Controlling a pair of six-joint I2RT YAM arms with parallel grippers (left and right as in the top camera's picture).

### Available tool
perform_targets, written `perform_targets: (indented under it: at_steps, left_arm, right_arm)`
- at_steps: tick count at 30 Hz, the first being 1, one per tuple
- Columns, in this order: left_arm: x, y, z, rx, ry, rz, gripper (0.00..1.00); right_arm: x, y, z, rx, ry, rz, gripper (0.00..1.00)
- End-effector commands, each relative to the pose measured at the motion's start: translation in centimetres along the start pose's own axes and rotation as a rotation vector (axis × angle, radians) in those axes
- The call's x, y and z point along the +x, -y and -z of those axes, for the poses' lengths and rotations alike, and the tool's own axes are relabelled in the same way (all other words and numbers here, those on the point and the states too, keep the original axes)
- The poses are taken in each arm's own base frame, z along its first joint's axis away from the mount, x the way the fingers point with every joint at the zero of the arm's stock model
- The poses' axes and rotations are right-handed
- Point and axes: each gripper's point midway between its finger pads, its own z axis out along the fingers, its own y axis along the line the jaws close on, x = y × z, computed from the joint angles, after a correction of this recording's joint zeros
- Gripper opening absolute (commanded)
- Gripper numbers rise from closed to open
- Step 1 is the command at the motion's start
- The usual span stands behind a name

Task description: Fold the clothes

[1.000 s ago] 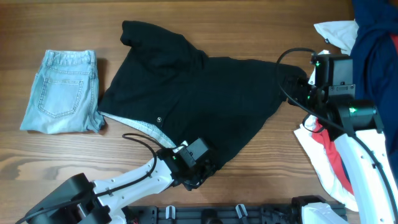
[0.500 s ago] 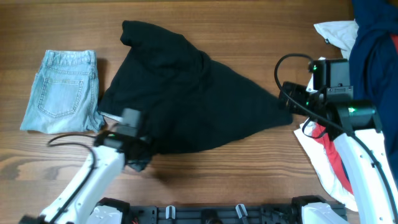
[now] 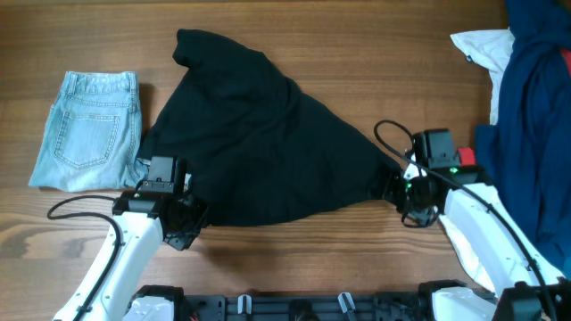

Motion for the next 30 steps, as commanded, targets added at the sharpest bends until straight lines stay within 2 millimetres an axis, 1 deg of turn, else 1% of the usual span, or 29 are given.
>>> perform_targets:
  at_steps: [1,4,5,7,8,9,10,11,13,14,15,16,18,19,20,21,22,23,24,25,26,27,28,29,30]
  left_arm:
    - [-0.4,-0.5,0.0,-0.010,0.020,-0.010,0.04]
    - [-0.4,-0.5,0.0,-0.011,0.019,-0.010,0.04]
    - [-0.4,-0.5,0.0,-0.011,0.019,-0.011,0.04]
    - [-0.3,-0.6,0.0,-0.014,0.017,-0.010,0.04]
    - [-0.3,-0.6,0.0,-0.016,0.016,-0.010,0.04]
    - [-0.3,-0.6,0.0,-0.017,0.016,-0.010,0.04]
    - [-0.3,-0.6,0.0,-0.017,0.016,-0.011,0.04]
    - [-0.3,-0.6,0.0,-0.018,0.015,-0.011,0.04]
    - [-0.3,-0.6,0.0,-0.018,0.015,-0.038,0.04]
    - [-0.3,-0.6,0.0,-0.016,0.014,-0.052,0.04]
    - [-0.1,-0.4,0.1,-0.006,0.005,-0.071,0.04]
    - [0.0,0.5,0.4,0.028,-0.008,-0.126,0.04]
    - [-0.1,2.8,2.0,0.106,-0.008,-0.236,0.04]
    - [-0.5,4.3,3.7,0.154,0.017,-0.279,0.04]
    - [-1.1,6.3,6.6,0.215,0.063,-0.330,0.04]
    - [-1.3,7.2,8.3,0.249,0.091,-0.357,0.04]
    - [-1.6,8.5,11.0,0.298,0.134,-0.406,0.04]
    - [-1.7,9.5,13.7,0.339,0.175,-0.452,0.04]
    - [-1.8,10.0,15.6,0.367,0.203,-0.477,0.04]
    - [-1.7,10.8,19.1,0.418,0.256,-0.523,0.04]
    - [-1.4,11.2,22.2,0.461,0.300,-0.552,0.04]
    - [-1.2,11.4,24.6,0.494,0.334,-0.568,0.04]
    - [-0.8,11.5,27.9,0.544,0.386,-0.594,0.04]
    - [-0.6,11.4,30.0,0.576,0.422,-0.602,0.04]
    - [-0.1,11.2,33.0,0.624,0.473,-0.621,0.04]
  right_arm:
    - [0.3,0.3,-1.6,-0.033,0.006,-0.128,0.96]
    - [-1.0,0.2,-2.5,-0.072,0.085,-0.187,0.95]
    - [-1.6,0.2,-2.8,-0.081,0.118,-0.221,0.93]
    - [-2.5,0.4,-3.0,-0.086,0.172,-0.258,0.88]
    - [-3.0,0.4,-2.9,-0.087,0.193,-0.258,0.82]
    - [-3.6,0.3,-2.8,-0.089,0.222,-0.254,0.76]
    - [-4.3,0.1,-2.6,-0.096,0.252,-0.249,0.65]
    - [-4.7,0.0,-2.5,-0.100,0.273,-0.246,0.49]
    - [-5.5,-0.2,-2.2,-0.109,0.311,-0.239,0.10]
    - [-5.8,-0.4,-2.0,-0.117,0.319,-0.237,0.04]
    - [-6.1,-0.7,-1.6,-0.124,0.328,-0.227,0.04]
    - [-6.7,-1.7,-0.6,-0.145,0.351,-0.163,0.04]
    - [-8.1,-3.6,2.5,-0.169,0.408,-0.067,0.04]
    - [-8.9,-4.7,5.3,-0.179,0.452,-0.020,0.04]
    - [-9.6,-6.2,9.6,-0.185,0.516,0.035,0.04]
    - [-9.9,-6.8,12.3,-0.182,0.559,0.051,0.05]
    - [-10.2,-7.5,16.4,-0.175,0.629,0.073,0.04]
    - [-10.3,-7.8,19.3,-0.168,0.681,0.088,0.04]
    - [-10.1,-8.1,22.0,-0.164,0.728,0.103,0.04]
    - [-9.6,-8.3,25.7,-0.153,0.786,0.128,0.04]
    - [-8.9,-8.3,28.6,-0.147,0.829,0.133,0.04]
    - [-8.4,-8.3,30.4,-0.139,0.855,0.144,0.04]
    - [-7.8,-8.2,32.2,-0.134,0.878,0.147,0.04]
    - [-7.1,-7.9,33.6,-0.129,0.895,0.143,0.04]
    - [-6.4,-7.8,35.2,-0.121,0.916,0.158,0.04]
